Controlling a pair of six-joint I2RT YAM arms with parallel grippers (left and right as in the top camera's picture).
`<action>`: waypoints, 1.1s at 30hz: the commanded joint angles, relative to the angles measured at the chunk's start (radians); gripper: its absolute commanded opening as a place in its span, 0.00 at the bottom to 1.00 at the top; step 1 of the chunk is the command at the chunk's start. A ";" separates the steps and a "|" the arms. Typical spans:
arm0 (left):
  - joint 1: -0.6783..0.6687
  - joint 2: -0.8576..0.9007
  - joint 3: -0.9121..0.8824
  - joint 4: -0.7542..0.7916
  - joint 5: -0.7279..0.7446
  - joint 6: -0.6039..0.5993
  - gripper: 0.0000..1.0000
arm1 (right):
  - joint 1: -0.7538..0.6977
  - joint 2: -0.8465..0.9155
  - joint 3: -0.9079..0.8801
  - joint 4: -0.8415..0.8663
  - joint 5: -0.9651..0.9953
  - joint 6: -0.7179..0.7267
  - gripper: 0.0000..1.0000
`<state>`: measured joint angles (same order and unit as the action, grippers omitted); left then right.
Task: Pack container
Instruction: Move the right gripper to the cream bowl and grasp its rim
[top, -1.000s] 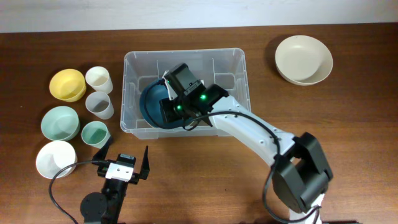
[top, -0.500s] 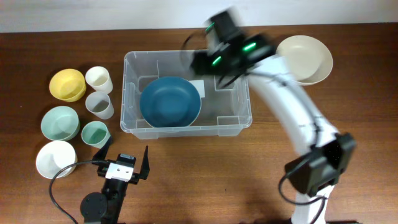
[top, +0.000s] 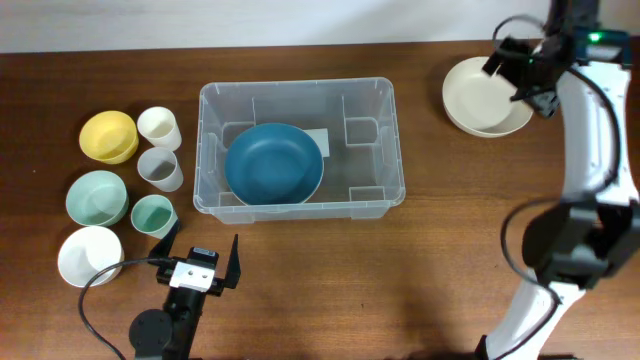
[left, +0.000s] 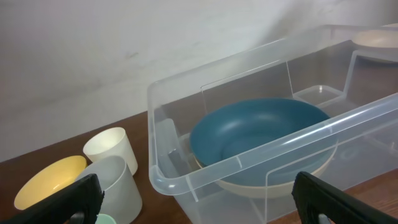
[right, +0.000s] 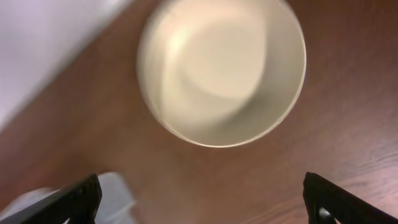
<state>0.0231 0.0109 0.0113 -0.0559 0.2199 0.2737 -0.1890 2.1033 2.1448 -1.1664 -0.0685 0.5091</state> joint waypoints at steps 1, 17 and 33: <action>0.006 -0.005 -0.002 -0.006 -0.003 0.012 0.99 | -0.036 0.084 -0.016 0.008 0.001 0.072 0.99; 0.006 -0.005 -0.002 -0.006 -0.003 0.012 0.99 | -0.083 0.251 -0.021 -0.008 0.001 0.260 1.00; 0.006 -0.005 -0.002 -0.006 -0.003 0.012 1.00 | -0.088 0.307 -0.022 0.001 0.021 0.278 0.91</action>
<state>0.0231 0.0109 0.0113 -0.0559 0.2203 0.2737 -0.2668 2.3951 2.1254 -1.1694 -0.0677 0.7822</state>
